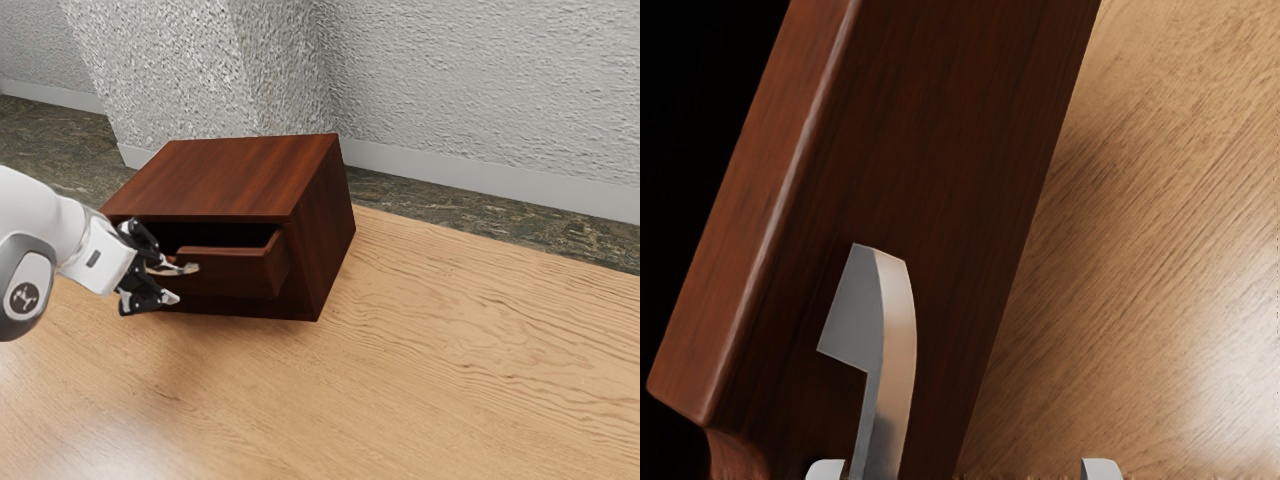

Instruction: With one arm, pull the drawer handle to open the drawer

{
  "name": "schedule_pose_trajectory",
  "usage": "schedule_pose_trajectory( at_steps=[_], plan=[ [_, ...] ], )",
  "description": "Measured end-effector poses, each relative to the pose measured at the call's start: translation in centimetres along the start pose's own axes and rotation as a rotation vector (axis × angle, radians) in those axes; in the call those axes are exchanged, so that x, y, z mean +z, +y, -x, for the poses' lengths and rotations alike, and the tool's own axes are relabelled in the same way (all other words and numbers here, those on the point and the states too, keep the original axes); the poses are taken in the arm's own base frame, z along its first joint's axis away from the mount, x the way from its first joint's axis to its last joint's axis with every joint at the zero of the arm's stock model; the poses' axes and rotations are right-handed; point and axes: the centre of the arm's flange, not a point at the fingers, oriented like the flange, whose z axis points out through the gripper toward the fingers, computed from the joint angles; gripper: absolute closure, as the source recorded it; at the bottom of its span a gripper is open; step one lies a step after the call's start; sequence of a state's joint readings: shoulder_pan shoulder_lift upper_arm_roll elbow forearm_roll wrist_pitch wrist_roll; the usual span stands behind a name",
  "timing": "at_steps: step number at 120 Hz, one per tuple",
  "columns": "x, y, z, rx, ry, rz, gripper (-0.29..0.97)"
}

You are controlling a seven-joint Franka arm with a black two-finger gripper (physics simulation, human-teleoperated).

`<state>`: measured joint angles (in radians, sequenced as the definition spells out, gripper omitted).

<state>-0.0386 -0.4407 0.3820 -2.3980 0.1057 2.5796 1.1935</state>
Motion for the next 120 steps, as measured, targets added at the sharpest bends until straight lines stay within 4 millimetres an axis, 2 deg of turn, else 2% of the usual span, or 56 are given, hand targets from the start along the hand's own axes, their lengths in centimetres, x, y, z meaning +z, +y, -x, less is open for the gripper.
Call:
schedule_pose_trajectory(
  at_steps=[21,37,56,71,94,120],
  plan=[
    [-0.7,0.9,0.9,-0.004,0.000,0.000,0.43],
    [-1.1,1.3,1.1,-0.012,0.008,-0.001,0.50],
    [-1.6,2.3,0.2,-0.005,0.013,0.006,0.46],
    [-1.9,2.6,0.1,0.001,0.005,0.016,0.56],
    [-2.7,3.5,0.6,0.005,-0.012,0.027,0.57],
    [-3.7,4.6,1.1,0.003,-0.027,0.032,0.51]
  ],
)
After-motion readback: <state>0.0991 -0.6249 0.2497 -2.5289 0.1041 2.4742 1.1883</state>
